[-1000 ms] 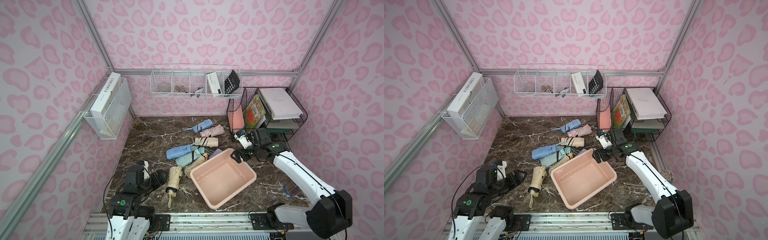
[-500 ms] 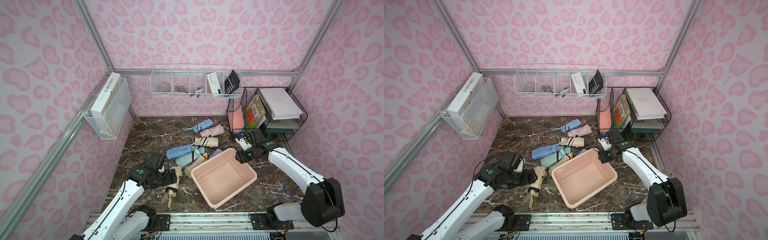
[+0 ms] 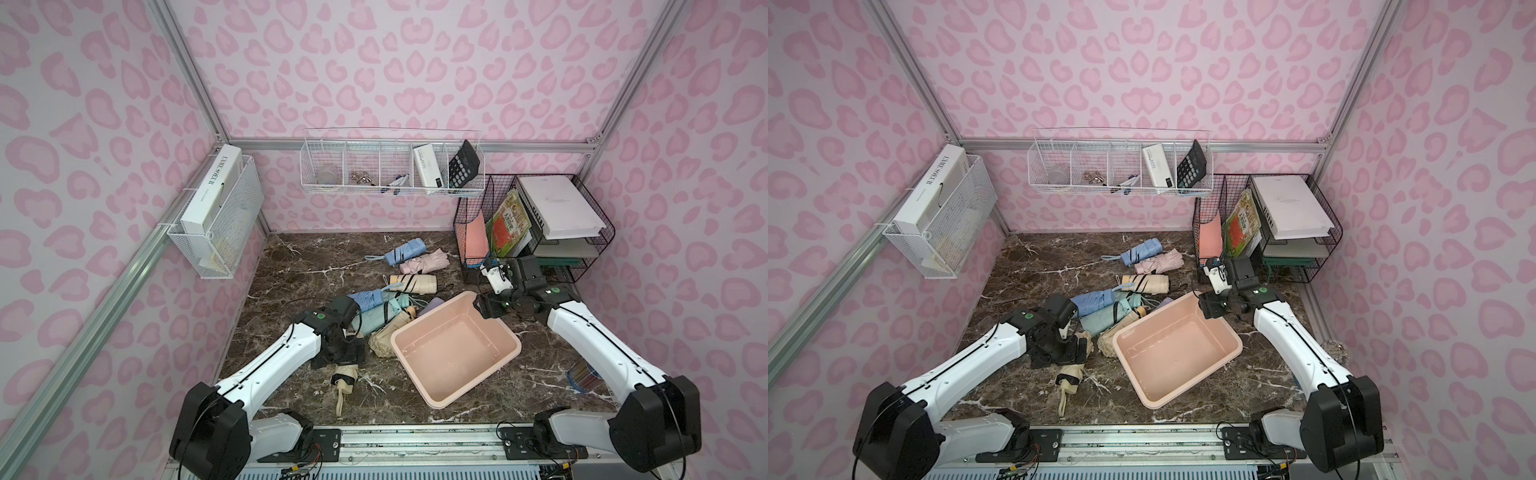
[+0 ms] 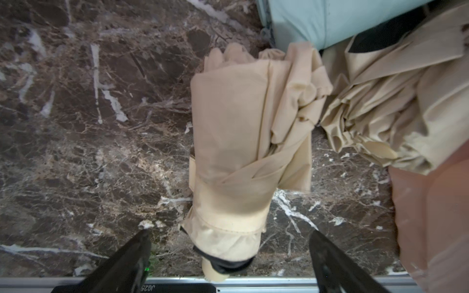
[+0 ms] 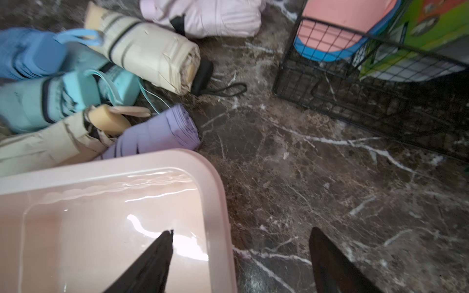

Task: Put the umbrella into the storage box
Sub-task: Pick up the umbrella from the center of the board.

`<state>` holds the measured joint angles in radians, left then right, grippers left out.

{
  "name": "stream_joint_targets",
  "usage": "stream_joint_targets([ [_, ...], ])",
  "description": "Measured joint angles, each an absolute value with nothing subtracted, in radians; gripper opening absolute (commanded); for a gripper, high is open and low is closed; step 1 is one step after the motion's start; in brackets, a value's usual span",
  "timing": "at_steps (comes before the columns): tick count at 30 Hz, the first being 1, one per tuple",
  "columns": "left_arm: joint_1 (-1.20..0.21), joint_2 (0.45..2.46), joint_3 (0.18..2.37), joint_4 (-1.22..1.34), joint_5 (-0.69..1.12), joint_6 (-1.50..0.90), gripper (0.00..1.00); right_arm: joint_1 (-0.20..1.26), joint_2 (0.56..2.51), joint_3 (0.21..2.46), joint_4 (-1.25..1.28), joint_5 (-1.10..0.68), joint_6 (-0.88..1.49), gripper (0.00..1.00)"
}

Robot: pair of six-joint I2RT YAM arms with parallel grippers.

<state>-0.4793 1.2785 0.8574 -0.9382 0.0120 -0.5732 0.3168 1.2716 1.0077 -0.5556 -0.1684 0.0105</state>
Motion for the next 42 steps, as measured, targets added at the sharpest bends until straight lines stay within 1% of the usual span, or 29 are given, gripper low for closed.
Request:
stream_joint_targets([
  [3,-0.479,1.333,0.857,-0.911,0.015,-0.546,0.87,0.318,1.218,0.973,-0.498,-0.208,0.054,0.81],
  [8,-0.48,1.382,0.842,-0.87,0.018,-0.522,0.8,0.319,1.156,0.94,-0.408,-0.25,0.129,0.81],
  [14,-0.48,1.423,0.806,-0.808,0.021,-0.518,0.76,0.319,1.139,0.936,-0.346,-0.273,0.179,0.81],
  [18,-0.48,1.464,0.783,-0.759,0.023,-0.522,0.69,0.319,1.137,0.92,-0.325,-0.276,0.187,0.8],
  [25,-0.48,1.486,0.777,-0.729,0.034,-0.528,0.46,0.318,1.136,0.92,-0.312,-0.286,0.189,0.8],
  [28,-0.48,1.467,0.777,-0.726,0.041,-0.525,0.4,0.318,1.128,0.921,-0.31,-0.288,0.189,0.8],
  [33,-0.48,1.398,0.78,-0.75,0.041,-0.521,0.33,0.318,1.106,0.905,-0.294,-0.291,0.204,0.8],
  [37,-0.48,1.292,0.805,-0.815,0.028,-0.512,0.3,0.319,1.097,0.901,-0.287,-0.295,0.216,0.8],
  [42,-0.485,1.135,0.896,-0.912,-0.001,-0.43,0.26,0.319,1.096,0.903,-0.28,-0.31,0.24,0.8],
])
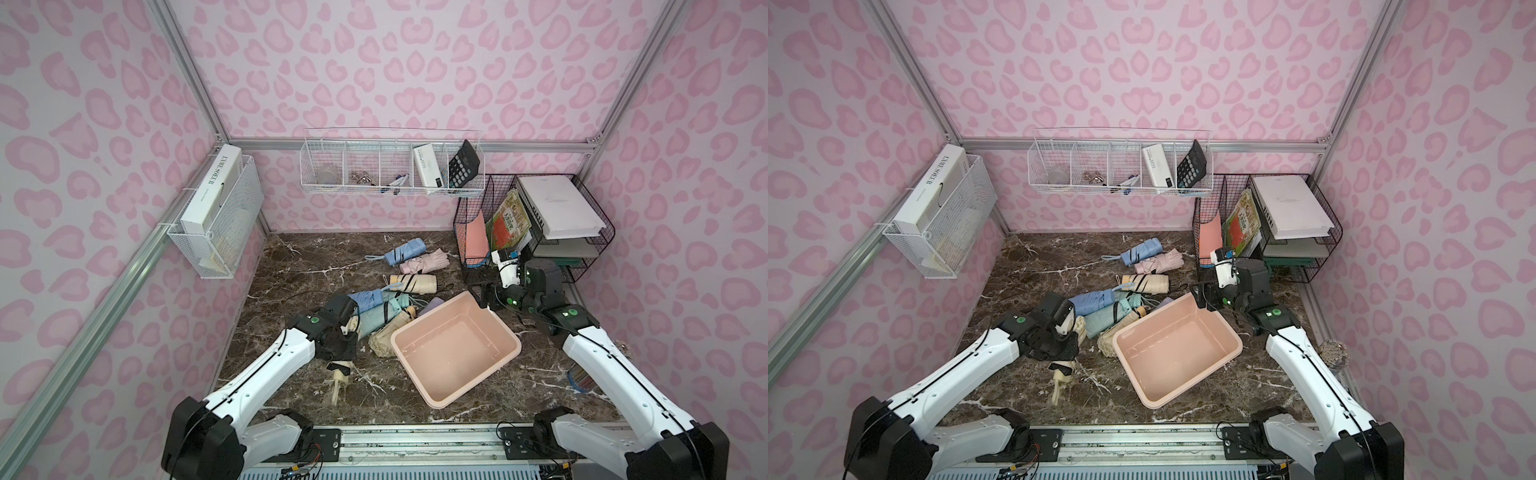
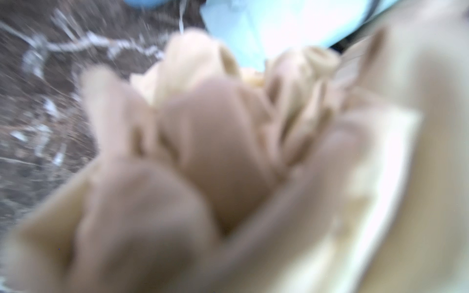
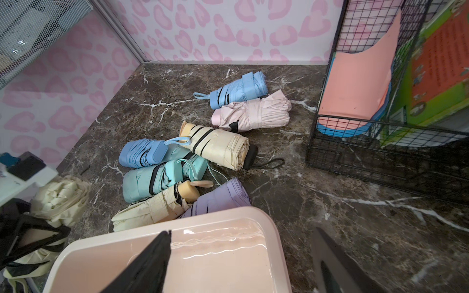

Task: Put the umbrella into the storage box
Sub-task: Pick up the umbrella from the center of the board.

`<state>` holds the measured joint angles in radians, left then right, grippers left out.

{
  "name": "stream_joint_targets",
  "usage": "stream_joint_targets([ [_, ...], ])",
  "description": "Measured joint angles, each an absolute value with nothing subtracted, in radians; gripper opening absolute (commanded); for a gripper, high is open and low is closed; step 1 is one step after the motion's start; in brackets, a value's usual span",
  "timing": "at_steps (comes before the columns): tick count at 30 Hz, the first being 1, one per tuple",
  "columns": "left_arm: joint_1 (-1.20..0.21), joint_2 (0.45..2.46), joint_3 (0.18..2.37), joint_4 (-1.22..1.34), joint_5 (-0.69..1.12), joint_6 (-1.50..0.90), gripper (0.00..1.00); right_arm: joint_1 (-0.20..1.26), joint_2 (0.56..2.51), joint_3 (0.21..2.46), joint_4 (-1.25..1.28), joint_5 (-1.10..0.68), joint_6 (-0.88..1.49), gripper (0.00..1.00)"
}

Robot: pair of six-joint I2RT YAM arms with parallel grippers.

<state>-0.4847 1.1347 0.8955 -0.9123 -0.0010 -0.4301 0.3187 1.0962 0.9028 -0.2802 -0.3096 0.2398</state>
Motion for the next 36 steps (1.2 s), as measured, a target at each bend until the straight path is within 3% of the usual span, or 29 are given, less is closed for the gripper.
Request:
stream_joint_targets([
  [7,-0.54,1.055,1.082,-0.951,-0.014,-0.171,0.23,0.324,1.167,0.967,-0.265,-0.352,0.287,0.79],
  [16,-0.727,1.147,1.232,-0.944,0.023,0.25,0.17,0.328,1.223,1.01,-0.27,-0.403,0.374,0.8],
  [25,-0.878,1.185,1.194,-0.775,0.089,0.633,0.03,0.32,1.2,1.122,-0.406,-0.402,0.344,0.81],
  [36,-0.952,1.179,1.092,-0.568,0.085,1.01,0.0,0.369,1.277,1.331,-0.668,-0.555,0.244,0.84],
])
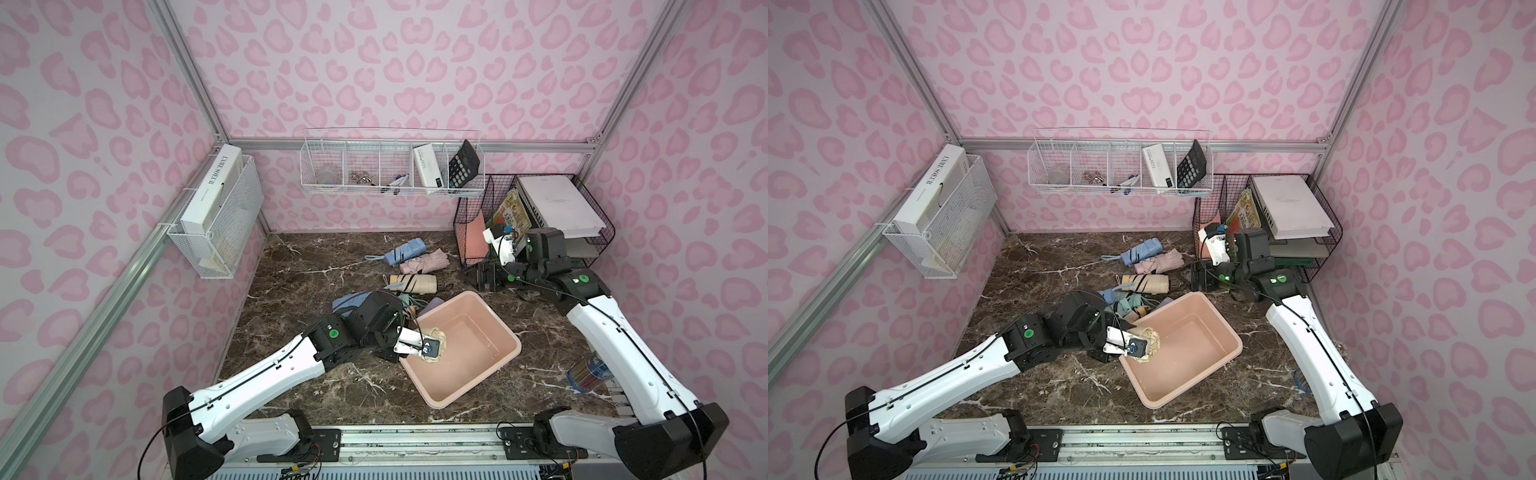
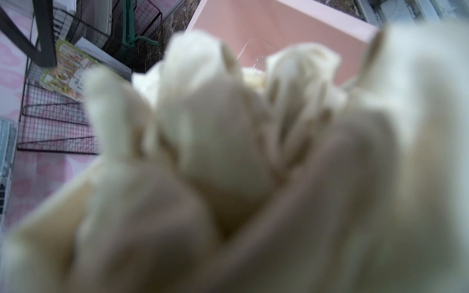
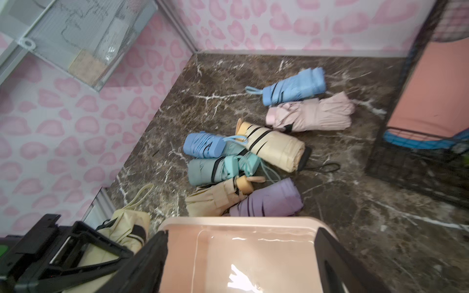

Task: Put the umbrella into the storage box
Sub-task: Pick up the umbrella from the center of the board.

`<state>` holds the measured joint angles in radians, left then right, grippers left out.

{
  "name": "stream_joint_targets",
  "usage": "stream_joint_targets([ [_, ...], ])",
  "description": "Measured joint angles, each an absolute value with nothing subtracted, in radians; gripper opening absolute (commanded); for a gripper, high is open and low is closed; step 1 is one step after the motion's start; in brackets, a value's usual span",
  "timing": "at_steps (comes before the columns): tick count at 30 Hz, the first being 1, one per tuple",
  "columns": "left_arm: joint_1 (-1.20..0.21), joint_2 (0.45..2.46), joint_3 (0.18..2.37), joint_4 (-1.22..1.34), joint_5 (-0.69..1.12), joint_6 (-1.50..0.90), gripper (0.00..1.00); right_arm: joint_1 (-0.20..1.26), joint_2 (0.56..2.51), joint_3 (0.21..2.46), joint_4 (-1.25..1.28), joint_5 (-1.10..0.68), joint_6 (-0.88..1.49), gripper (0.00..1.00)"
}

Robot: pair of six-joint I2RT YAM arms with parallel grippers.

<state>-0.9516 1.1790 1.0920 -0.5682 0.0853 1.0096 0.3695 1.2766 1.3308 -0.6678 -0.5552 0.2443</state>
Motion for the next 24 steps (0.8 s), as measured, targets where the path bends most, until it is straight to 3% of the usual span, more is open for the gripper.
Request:
stream_joint_targets([
  [5,-0.976,1.192,1.051,-0.44,0.041,1.14,0.0,0.453,1.309,1.344,-0.775,-0.64,0.235,0.85],
  [14,-1.008,1.253,0.979,-0.164,-0.088,1.293,0.0,0.477,1.289,1.325,-0.788,-0.755,0.321,0.88],
  [24,-1.019,1.289,0.974,0.022,-0.178,1.354,0.0,0.487,1.301,1.32,-0.806,-0.804,0.326,0.83],
])
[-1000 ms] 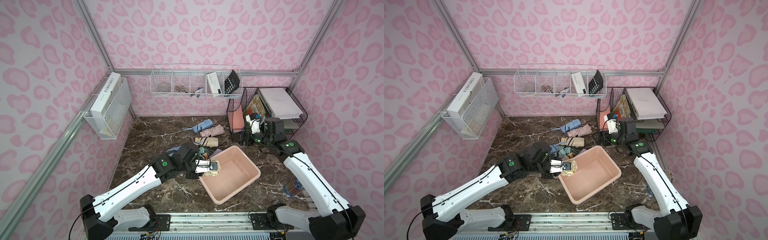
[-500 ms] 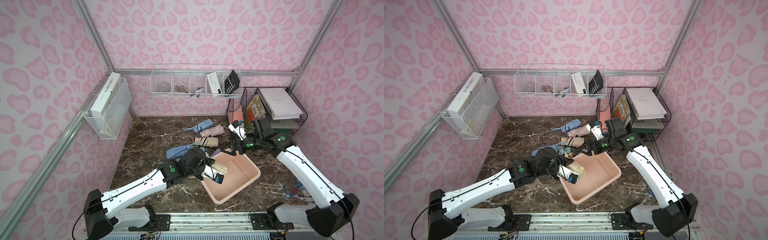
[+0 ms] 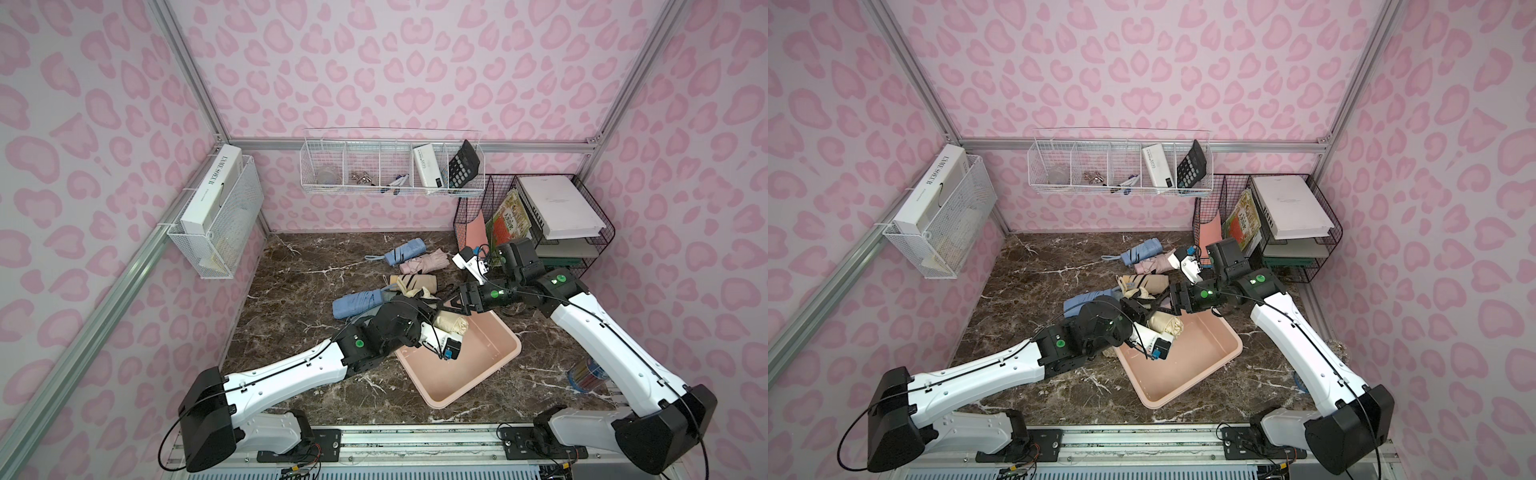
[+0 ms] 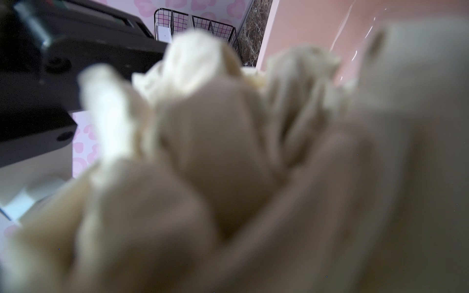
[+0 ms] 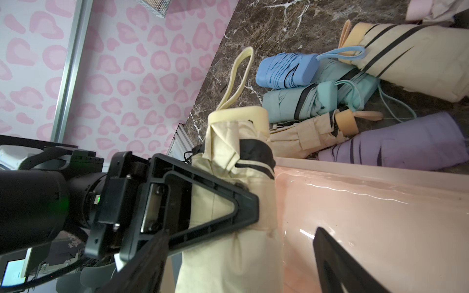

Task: Put the umbrella into the storage box
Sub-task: Pick up the umbrella from the center of the board.

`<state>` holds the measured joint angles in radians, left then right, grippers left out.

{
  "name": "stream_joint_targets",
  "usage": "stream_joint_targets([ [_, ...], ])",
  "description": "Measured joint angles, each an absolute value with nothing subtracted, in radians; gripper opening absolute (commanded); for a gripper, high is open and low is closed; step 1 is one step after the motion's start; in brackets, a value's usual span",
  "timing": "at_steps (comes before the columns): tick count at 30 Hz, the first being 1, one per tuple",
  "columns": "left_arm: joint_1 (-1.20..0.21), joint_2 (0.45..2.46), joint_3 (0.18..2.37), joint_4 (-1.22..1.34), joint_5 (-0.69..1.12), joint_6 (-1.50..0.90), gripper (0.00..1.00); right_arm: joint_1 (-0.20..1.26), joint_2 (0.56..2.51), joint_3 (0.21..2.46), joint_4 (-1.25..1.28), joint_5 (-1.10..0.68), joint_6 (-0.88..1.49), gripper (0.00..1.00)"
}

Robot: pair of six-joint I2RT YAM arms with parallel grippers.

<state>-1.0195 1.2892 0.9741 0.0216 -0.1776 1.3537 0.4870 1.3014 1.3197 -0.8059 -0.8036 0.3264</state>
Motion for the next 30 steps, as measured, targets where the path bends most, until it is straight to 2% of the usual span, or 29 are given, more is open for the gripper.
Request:
stream_joint_targets([
  [7,-1.019,1.31,0.969,0.035,-0.218,1.39,0.0,0.487,1.307,1.329,-0.884,-0.833,0.266,0.86],
  [20,-1.019,1.302,0.961,0.047,-0.227,1.403,0.0,0.551,1.336,1.325,-0.974,-0.768,0.158,0.84],
  [30,-1.02,1.282,0.961,0.0,-0.196,1.421,0.0,0.607,1.385,1.333,-0.965,-0.737,0.123,0.76],
])
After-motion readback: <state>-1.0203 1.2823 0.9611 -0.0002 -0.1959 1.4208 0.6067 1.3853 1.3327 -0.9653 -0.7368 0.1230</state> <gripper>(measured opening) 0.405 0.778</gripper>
